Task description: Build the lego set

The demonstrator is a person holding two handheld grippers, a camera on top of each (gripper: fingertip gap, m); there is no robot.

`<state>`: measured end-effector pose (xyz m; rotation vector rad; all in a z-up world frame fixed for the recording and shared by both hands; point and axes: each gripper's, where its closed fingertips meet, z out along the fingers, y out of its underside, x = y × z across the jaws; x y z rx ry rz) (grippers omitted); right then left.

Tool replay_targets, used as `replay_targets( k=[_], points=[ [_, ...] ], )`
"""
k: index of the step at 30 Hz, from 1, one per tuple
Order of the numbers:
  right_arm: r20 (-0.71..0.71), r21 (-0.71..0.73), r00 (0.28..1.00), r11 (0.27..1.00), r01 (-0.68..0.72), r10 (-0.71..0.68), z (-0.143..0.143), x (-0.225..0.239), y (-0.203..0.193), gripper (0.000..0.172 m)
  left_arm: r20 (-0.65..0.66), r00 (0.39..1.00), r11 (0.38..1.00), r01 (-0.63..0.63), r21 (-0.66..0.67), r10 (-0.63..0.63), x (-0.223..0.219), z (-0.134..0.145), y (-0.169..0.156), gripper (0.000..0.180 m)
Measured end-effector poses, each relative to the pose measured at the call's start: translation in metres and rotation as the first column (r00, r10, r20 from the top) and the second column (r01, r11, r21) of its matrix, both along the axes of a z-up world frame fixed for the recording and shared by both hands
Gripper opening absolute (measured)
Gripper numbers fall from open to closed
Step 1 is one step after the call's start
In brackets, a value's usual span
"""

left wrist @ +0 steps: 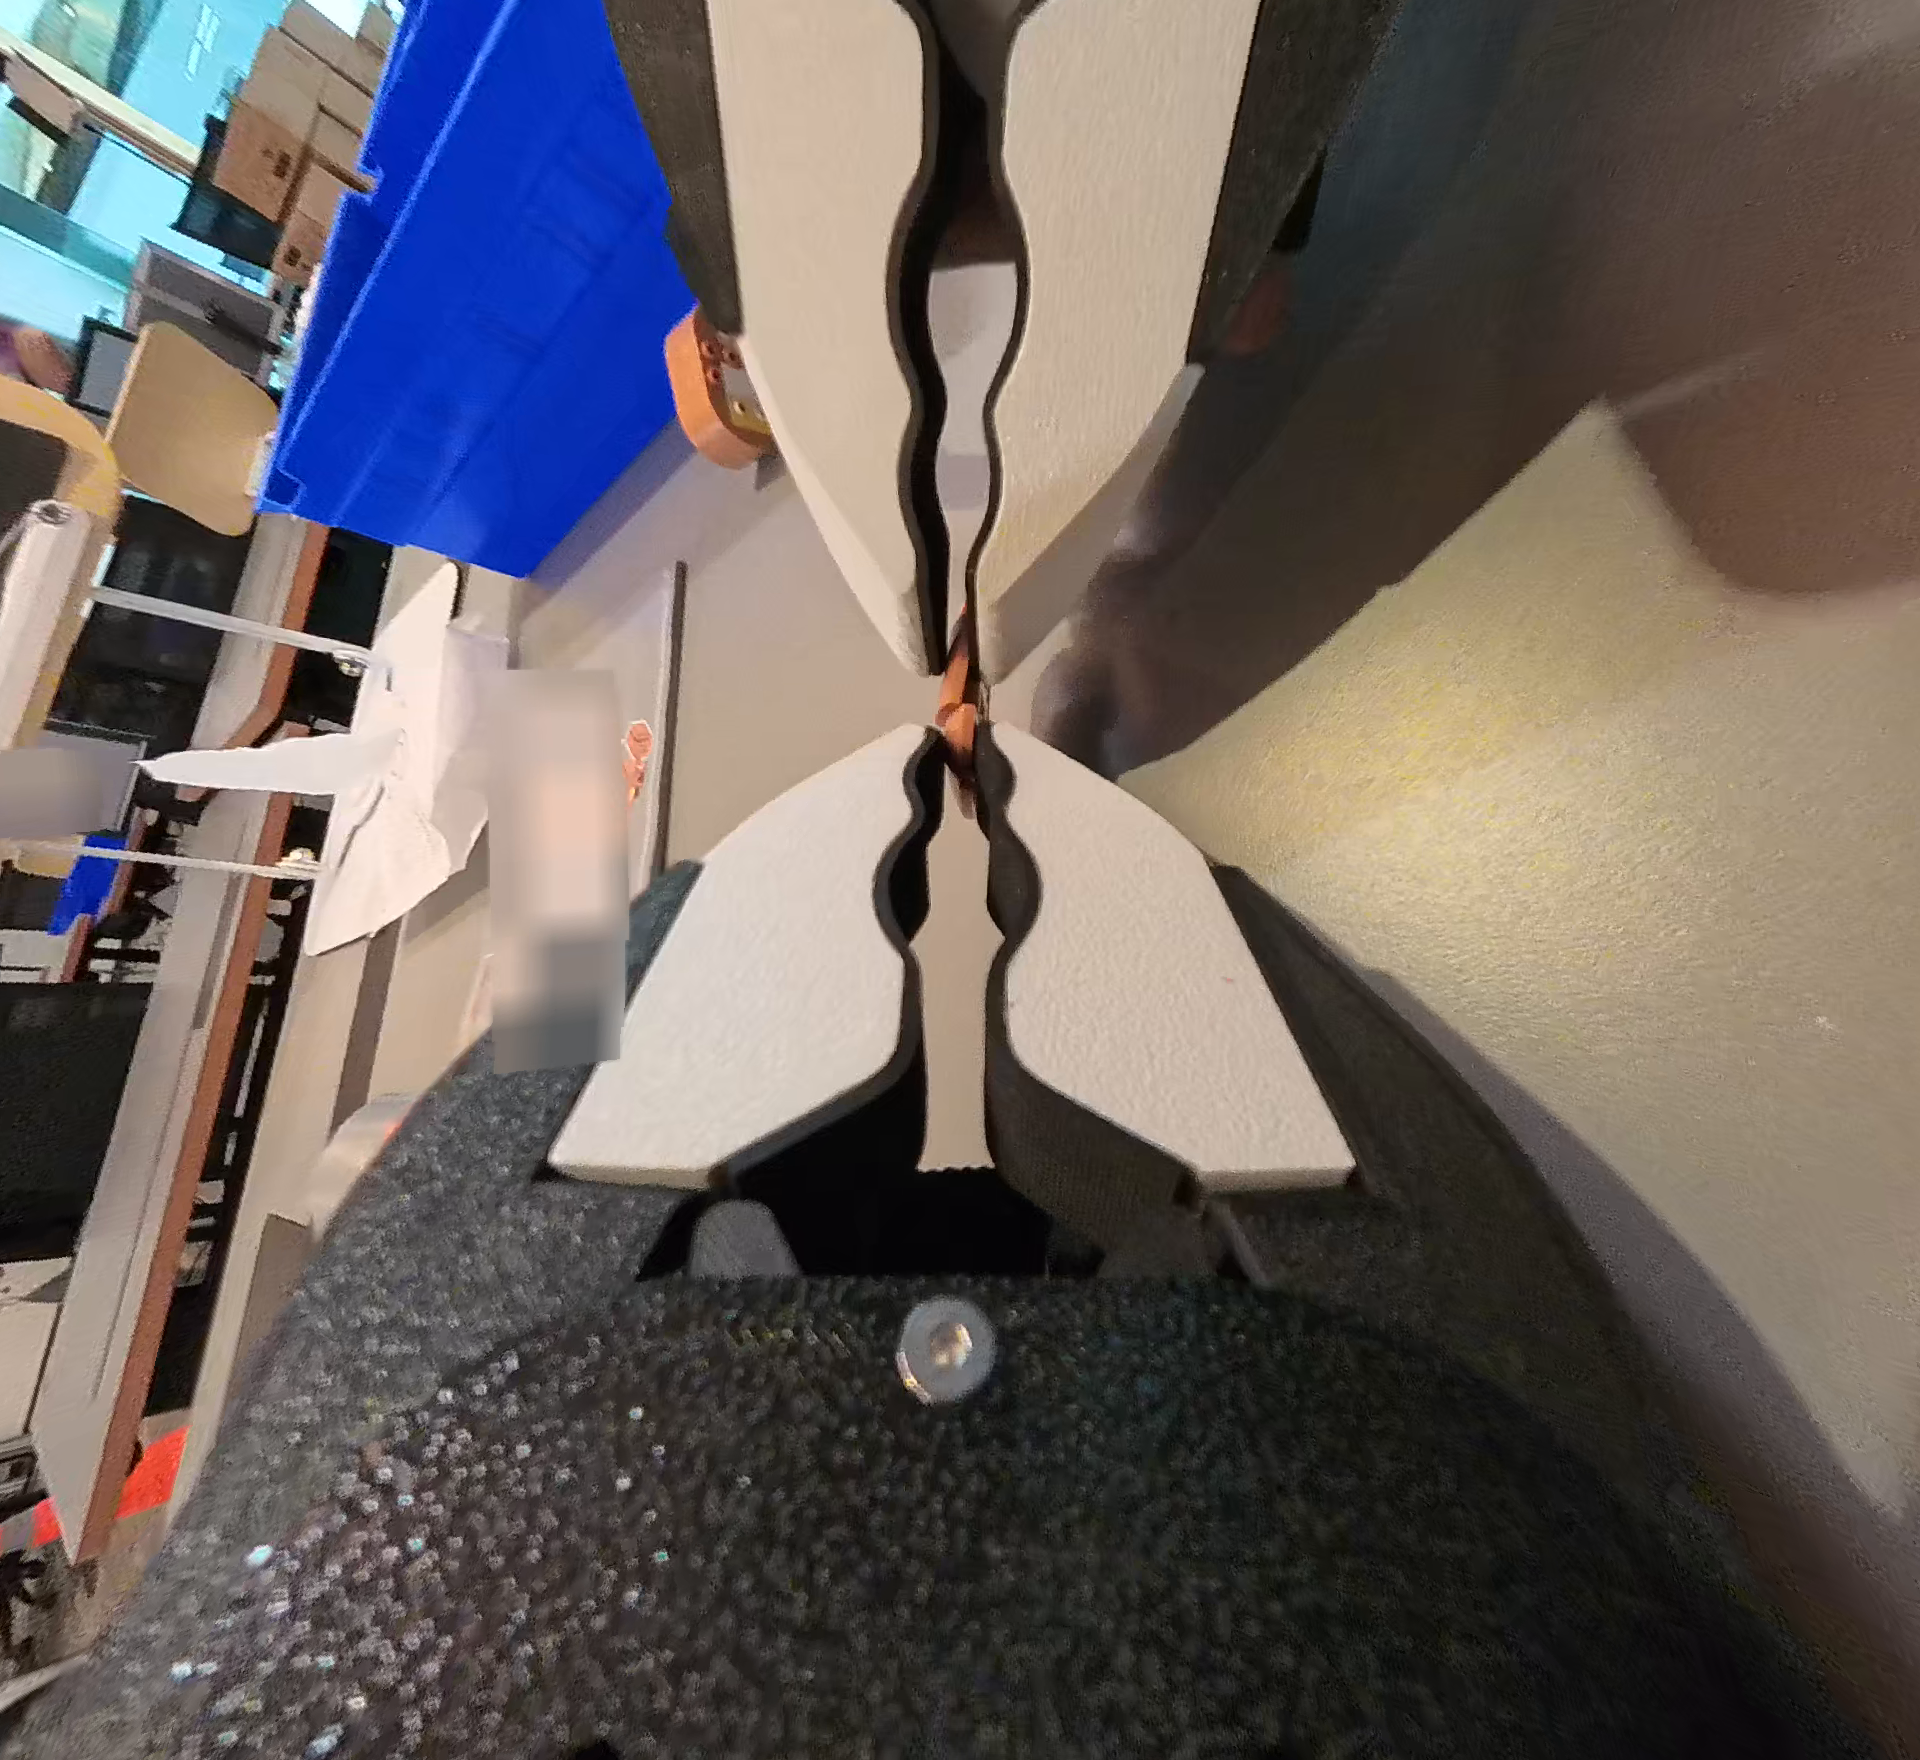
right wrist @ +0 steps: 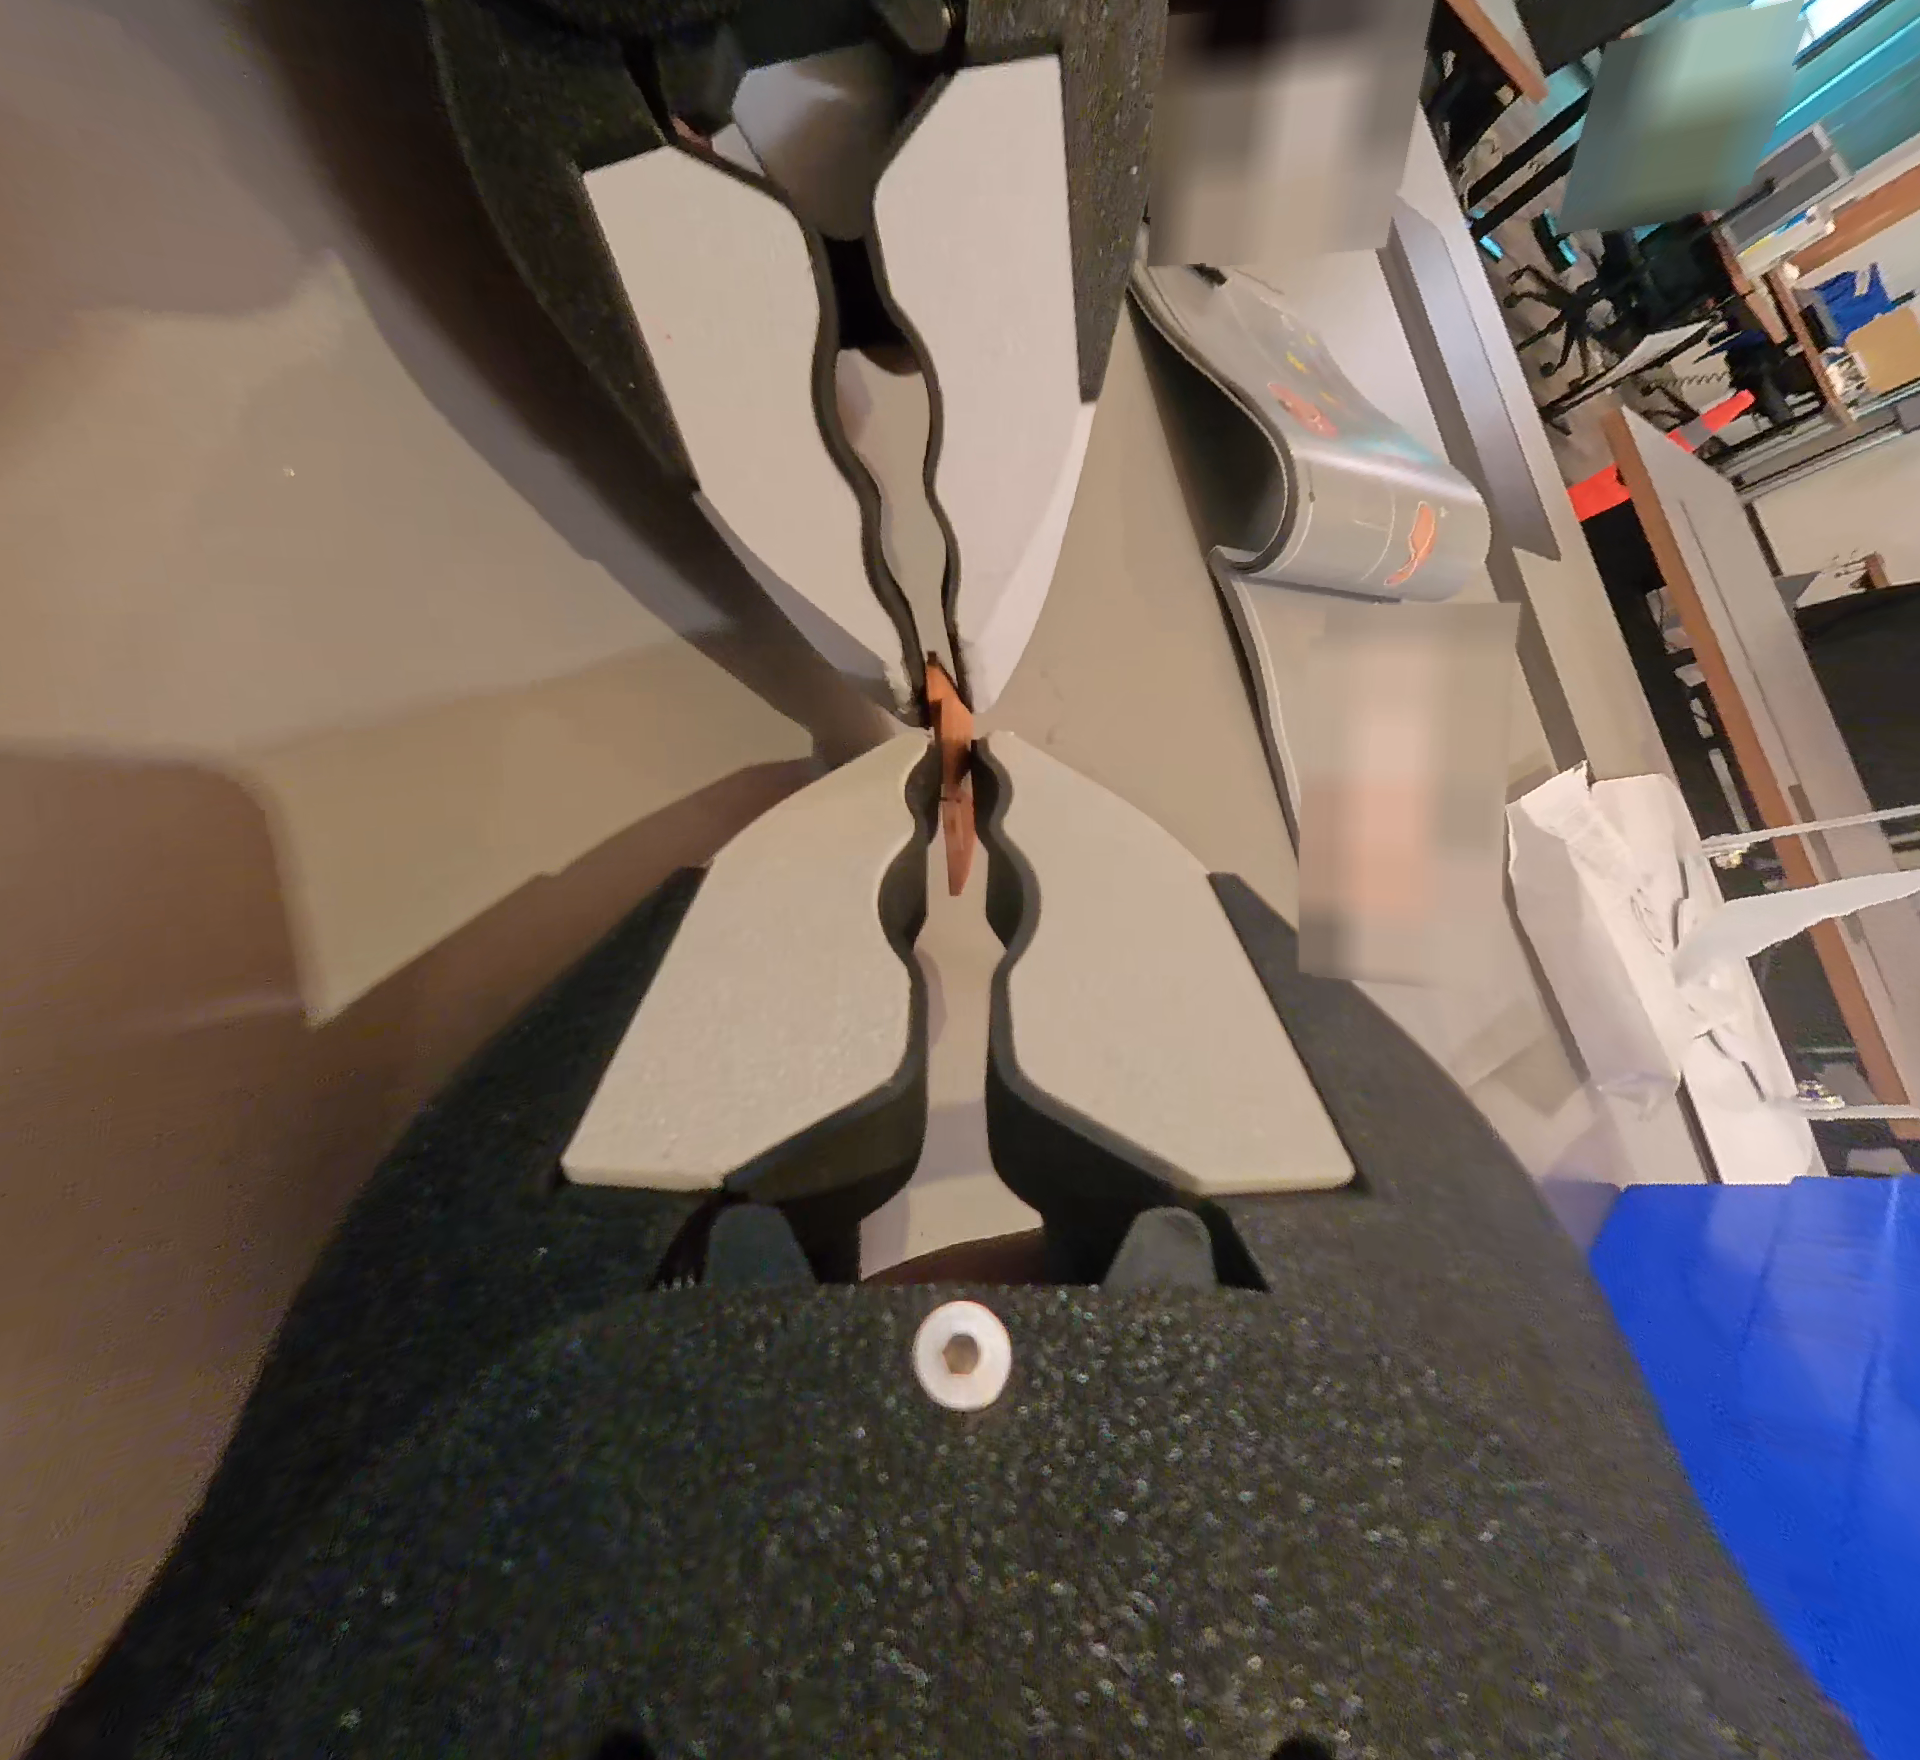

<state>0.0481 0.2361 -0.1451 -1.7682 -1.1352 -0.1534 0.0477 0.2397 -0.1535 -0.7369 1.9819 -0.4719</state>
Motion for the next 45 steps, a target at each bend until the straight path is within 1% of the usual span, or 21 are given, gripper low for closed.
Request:
replay_targets(
  k=[8,21,30,40,45],
  points=[
    [0.020,0.069,0.999,0.997,-0.029,0.028,0.007,0.000,-0.003,0.006,0.050,0.999,1.000,0.019,0.014,-0.020,0.001,0.008,-0.003,0.006],
    [0.035,0.075,0.999,0.997,-0.030,0.027,0.005,0.001,-0.002,0.008,0.066,0.997,0.999,0.041,0.014,-0.042,0.002,0.012,-0.006,0.005],
    [0.048,0.105,0.998,0.994,-0.037,0.033,0.008,0.000,-0.002,0.007,0.077,0.996,0.997,0.058,-0.056,-0.053,0.001,0.015,-0.008,0.005],
    [0.008,0.104,0.996,0.991,-0.087,0.087,0.015,-0.004,-0.008,0.006,0.103,0.991,0.984,0.105,-0.144,-0.090,-0.002,0.023,-0.014,0.005],
    [-0.009,0.091,0.996,0.992,-0.088,0.089,0.016,-0.004,-0.009,0.006,0.107,0.989,0.981,0.114,-0.158,-0.098,-0.002,0.023,-0.015,0.005]
  ],
)
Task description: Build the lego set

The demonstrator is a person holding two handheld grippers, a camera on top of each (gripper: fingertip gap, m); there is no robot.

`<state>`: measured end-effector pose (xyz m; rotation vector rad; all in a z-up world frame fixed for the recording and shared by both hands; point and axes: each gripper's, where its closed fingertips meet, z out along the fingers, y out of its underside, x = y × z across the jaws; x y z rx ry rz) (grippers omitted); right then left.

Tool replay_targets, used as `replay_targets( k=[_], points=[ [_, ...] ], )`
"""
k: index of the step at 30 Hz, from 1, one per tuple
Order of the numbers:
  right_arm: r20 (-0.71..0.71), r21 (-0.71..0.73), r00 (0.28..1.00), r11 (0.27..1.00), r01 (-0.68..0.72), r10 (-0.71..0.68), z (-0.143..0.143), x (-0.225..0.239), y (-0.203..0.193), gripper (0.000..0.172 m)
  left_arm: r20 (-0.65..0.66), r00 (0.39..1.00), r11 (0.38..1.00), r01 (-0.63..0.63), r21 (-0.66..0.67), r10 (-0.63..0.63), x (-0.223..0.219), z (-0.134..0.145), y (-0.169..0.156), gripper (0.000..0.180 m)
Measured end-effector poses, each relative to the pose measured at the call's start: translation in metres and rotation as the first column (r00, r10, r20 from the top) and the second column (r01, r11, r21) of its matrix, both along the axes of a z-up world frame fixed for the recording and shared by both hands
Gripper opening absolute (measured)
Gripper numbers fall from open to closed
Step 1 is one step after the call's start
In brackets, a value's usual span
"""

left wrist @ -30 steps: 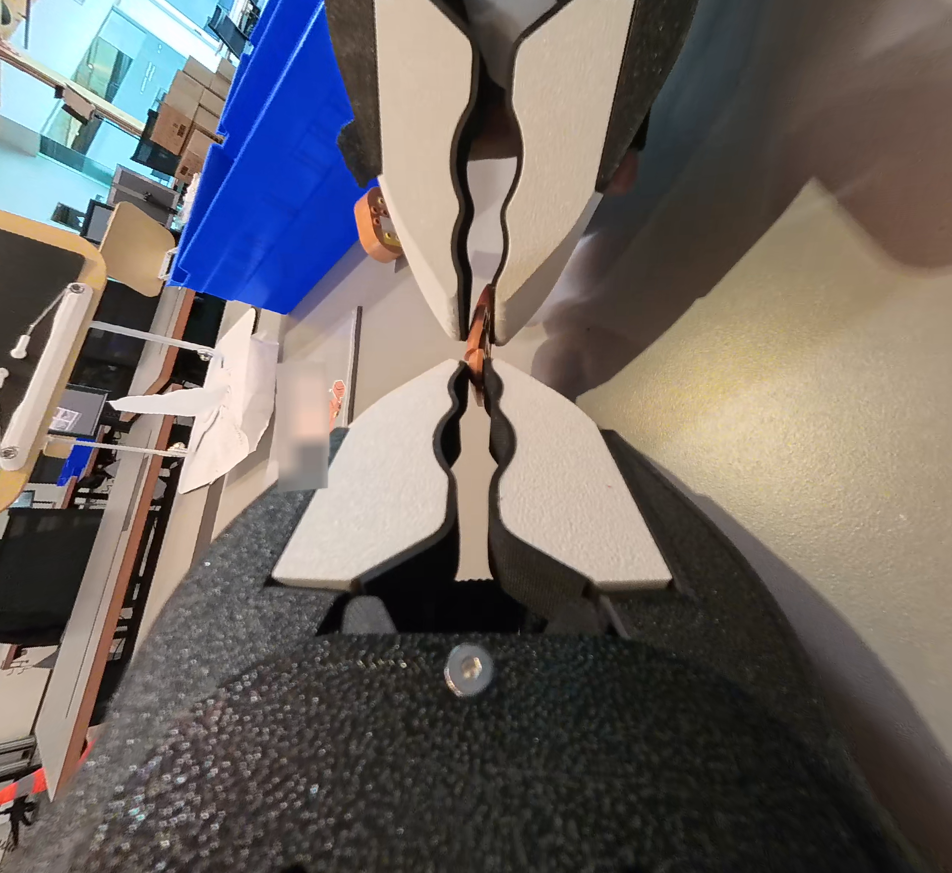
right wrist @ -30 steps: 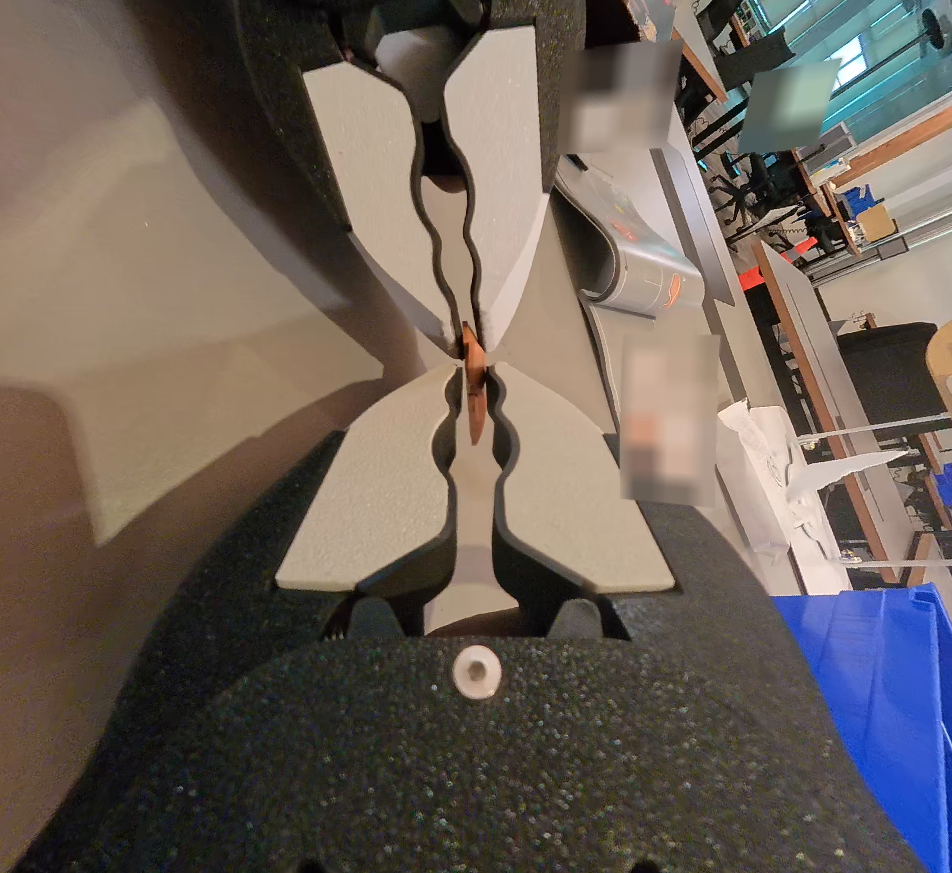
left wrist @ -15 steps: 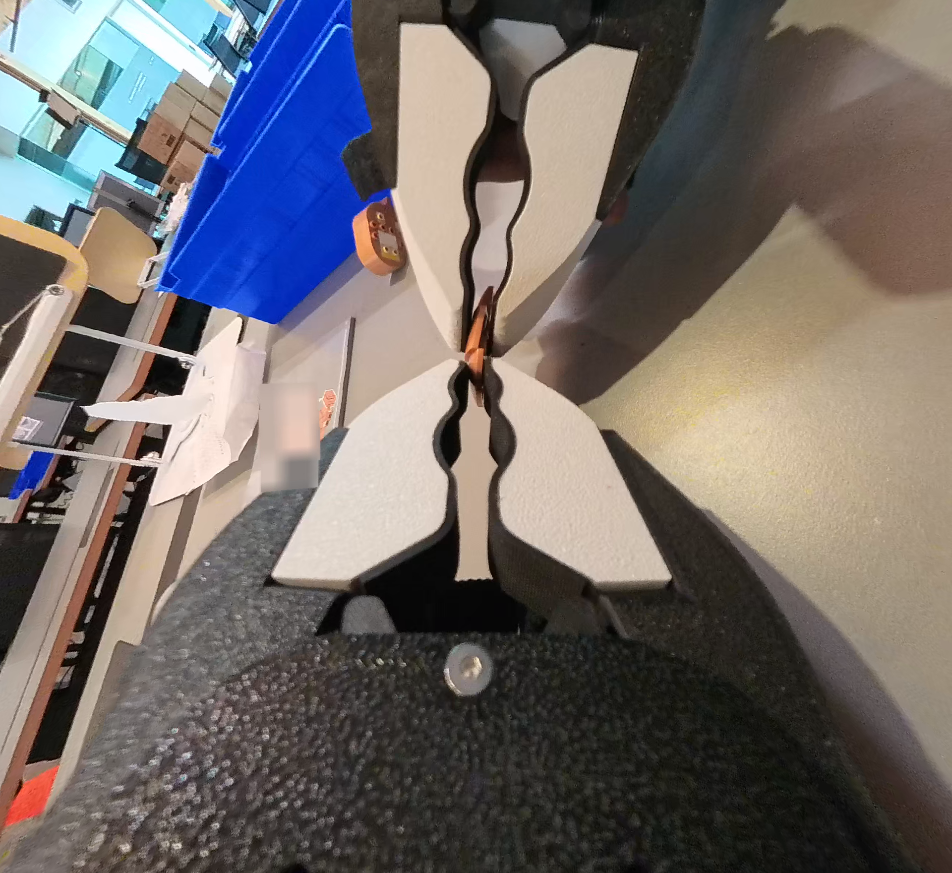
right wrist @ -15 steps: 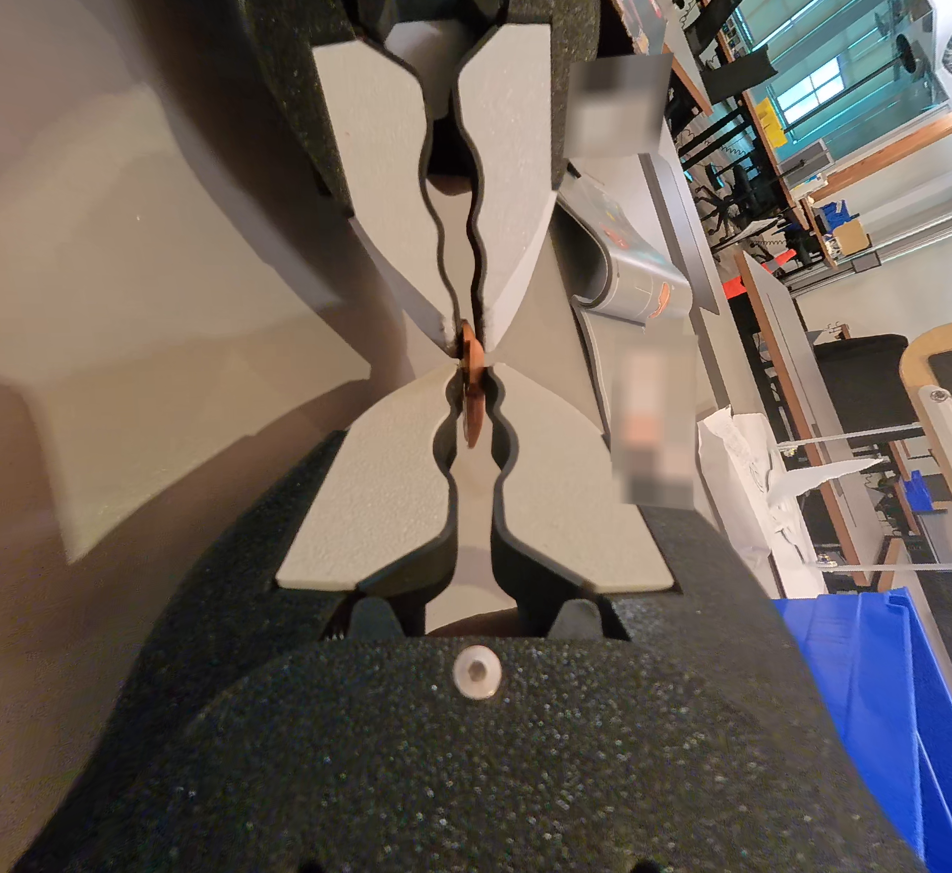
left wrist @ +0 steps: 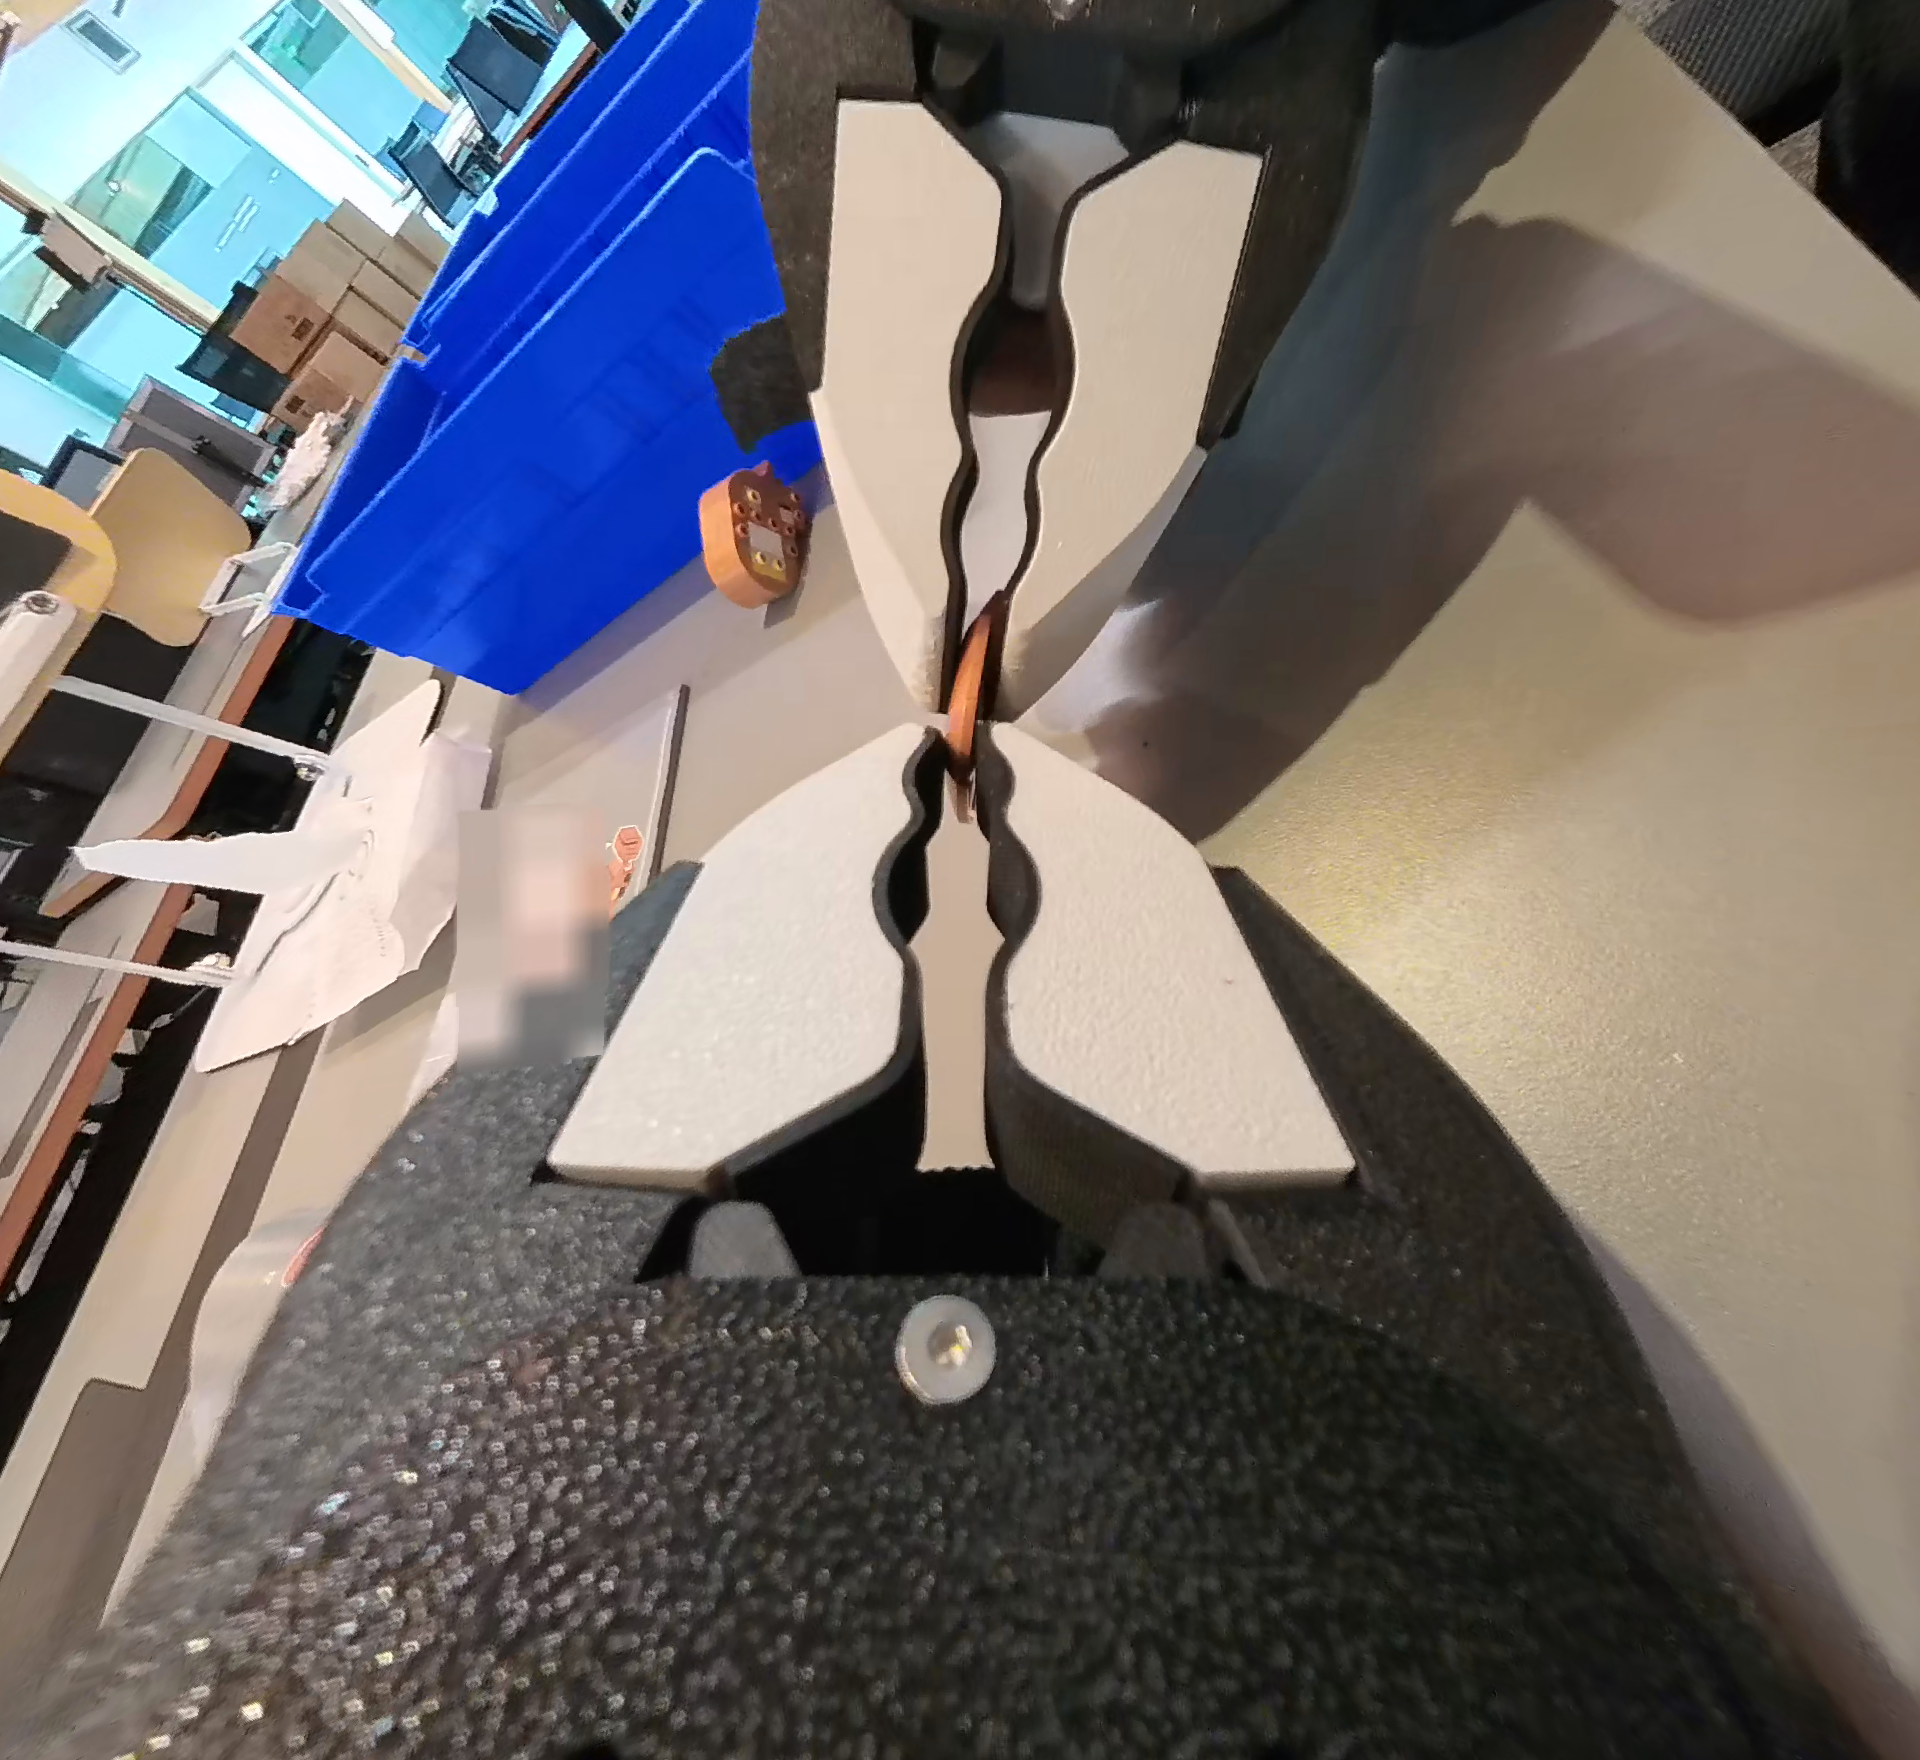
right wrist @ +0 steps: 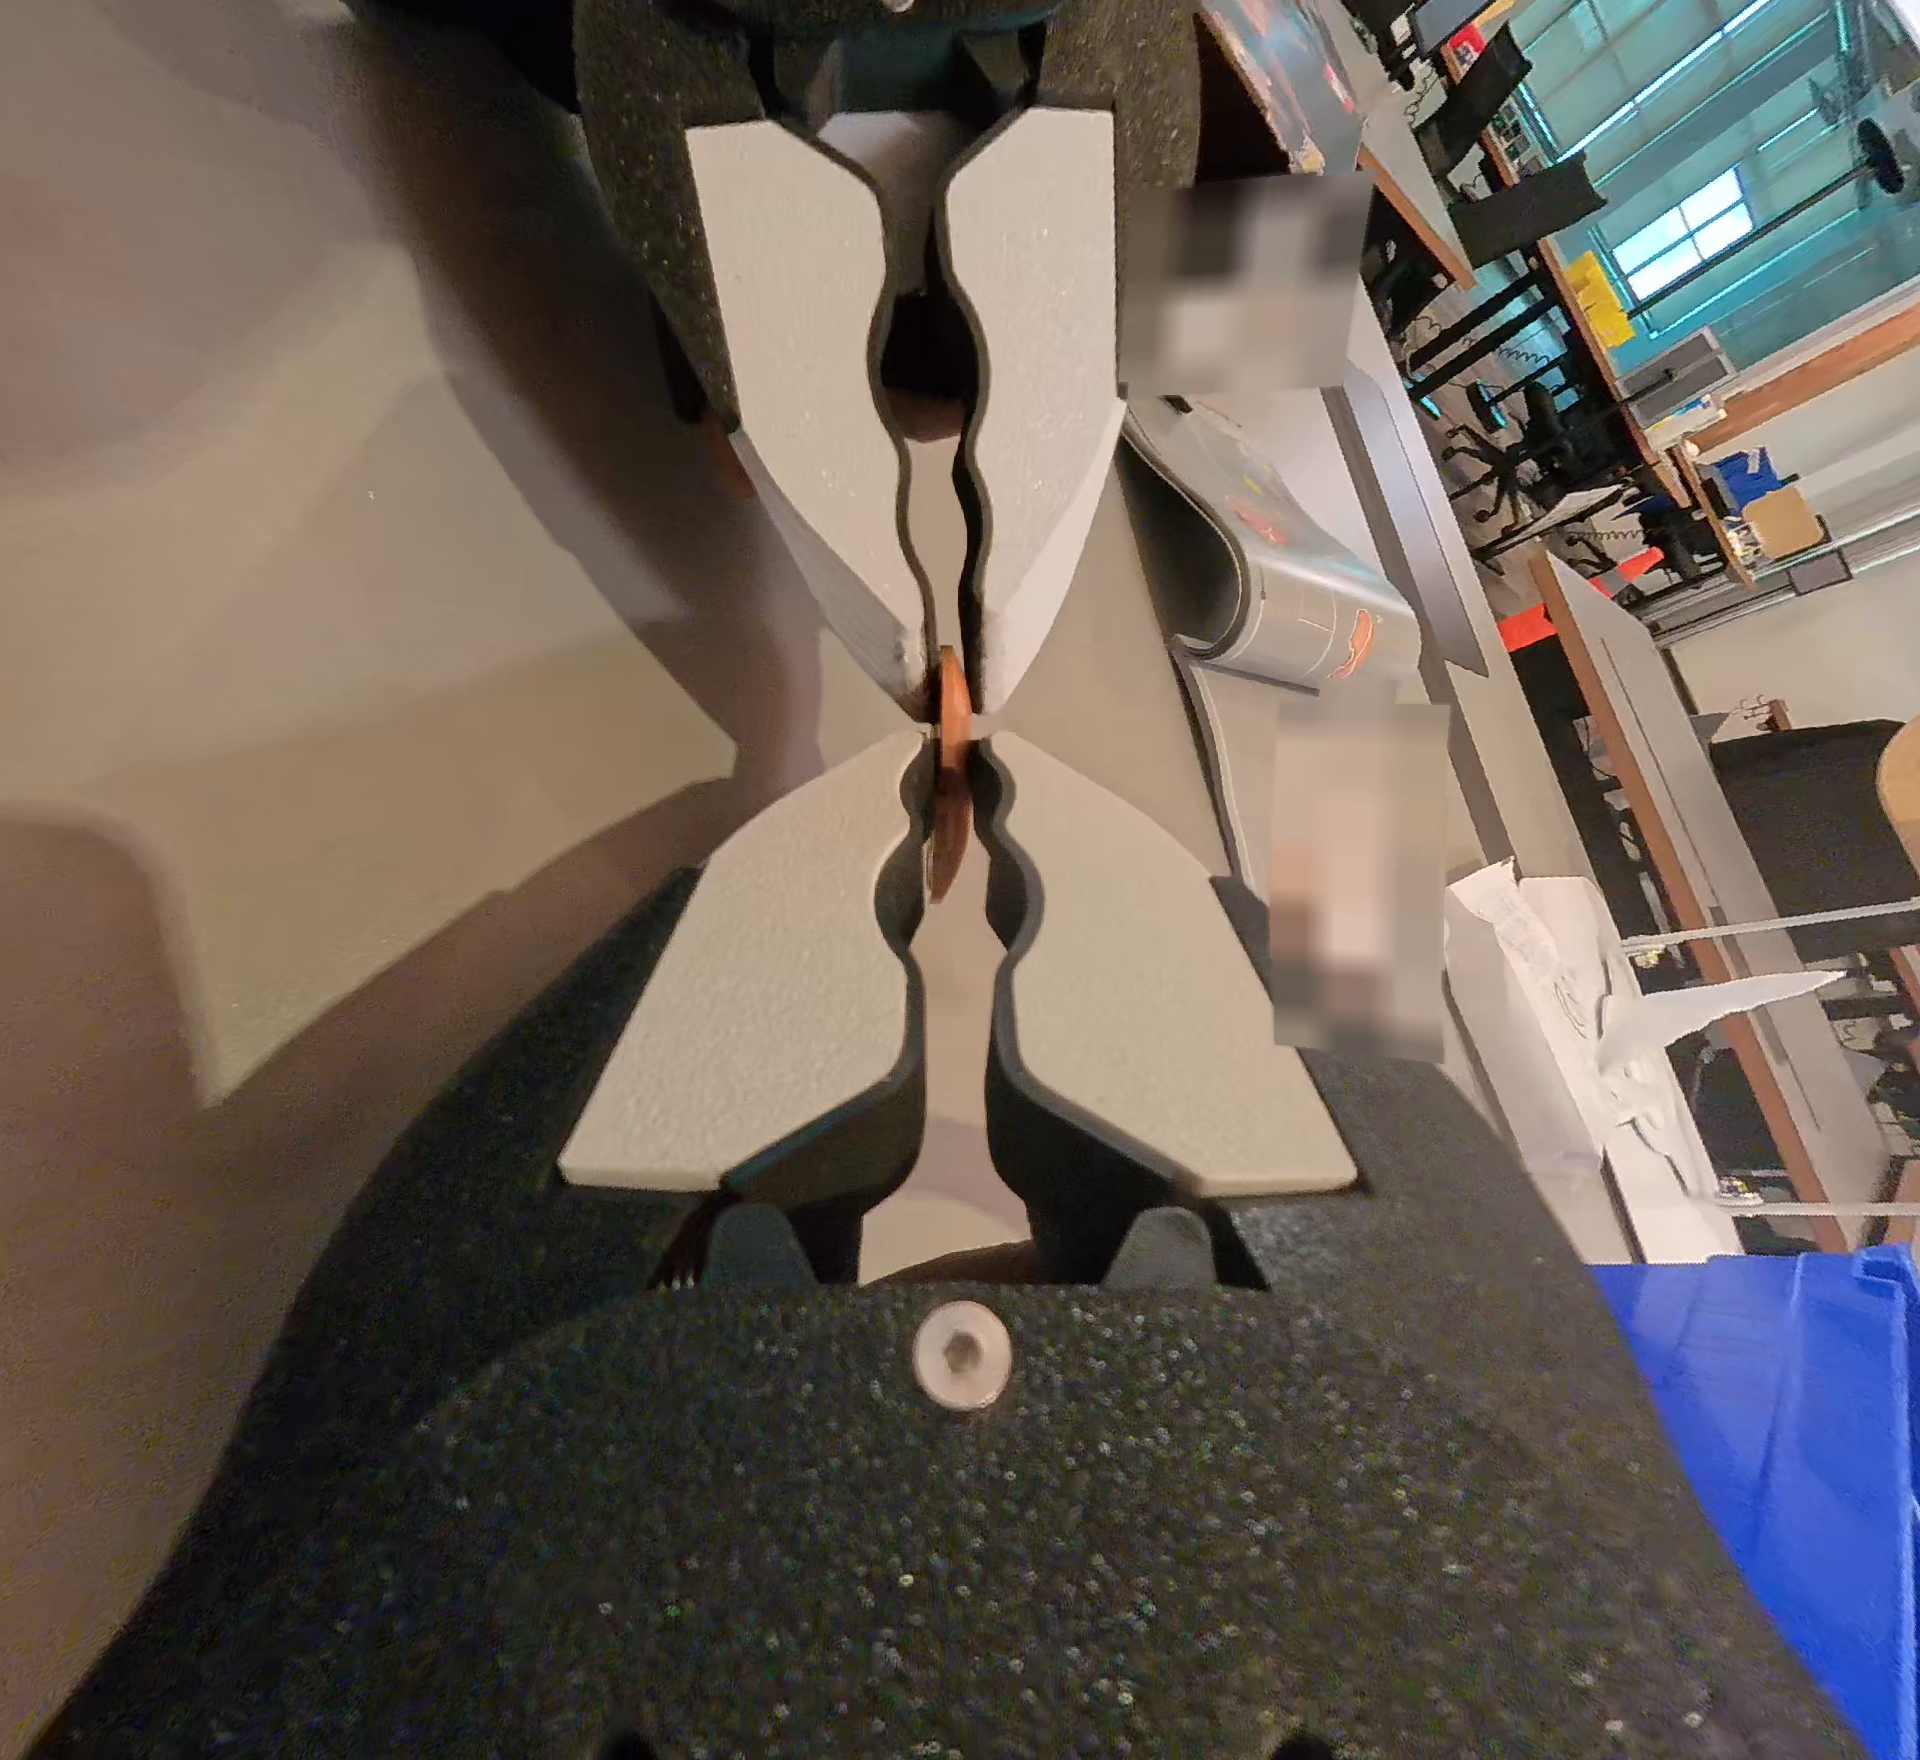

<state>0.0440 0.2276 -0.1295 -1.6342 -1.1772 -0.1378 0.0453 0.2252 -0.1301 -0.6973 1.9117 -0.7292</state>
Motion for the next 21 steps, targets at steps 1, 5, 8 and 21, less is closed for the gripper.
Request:
replay_targets(
  k=[1,5,8,21],
  points=[
    [-0.010,-0.005,1.000,1.000,0.004,-0.004,0.001,0.000,0.000,0.006,0.004,1.000,1.000,-0.002,-0.004,0.002,0.000,0.001,0.000,0.005],
    [-0.050,-0.032,0.999,0.999,-0.001,-0.001,0.002,0.000,0.000,0.006,0.007,1.000,0.999,0.008,-0.044,-0.007,0.000,0.002,0.000,0.006],
    [-0.088,-0.066,0.996,0.998,-0.026,0.020,0.002,-0.002,-0.002,0.006,0.018,1.000,0.997,0.017,-0.078,-0.015,-0.001,0.003,0.001,0.010],
    [-0.199,-0.096,0.980,0.995,-0.017,-0.003,0.009,-0.002,0.003,0.008,-0.048,0.999,0.988,-0.022,-0.155,0.015,0.001,-0.006,0.006,0.005]
  ],
)
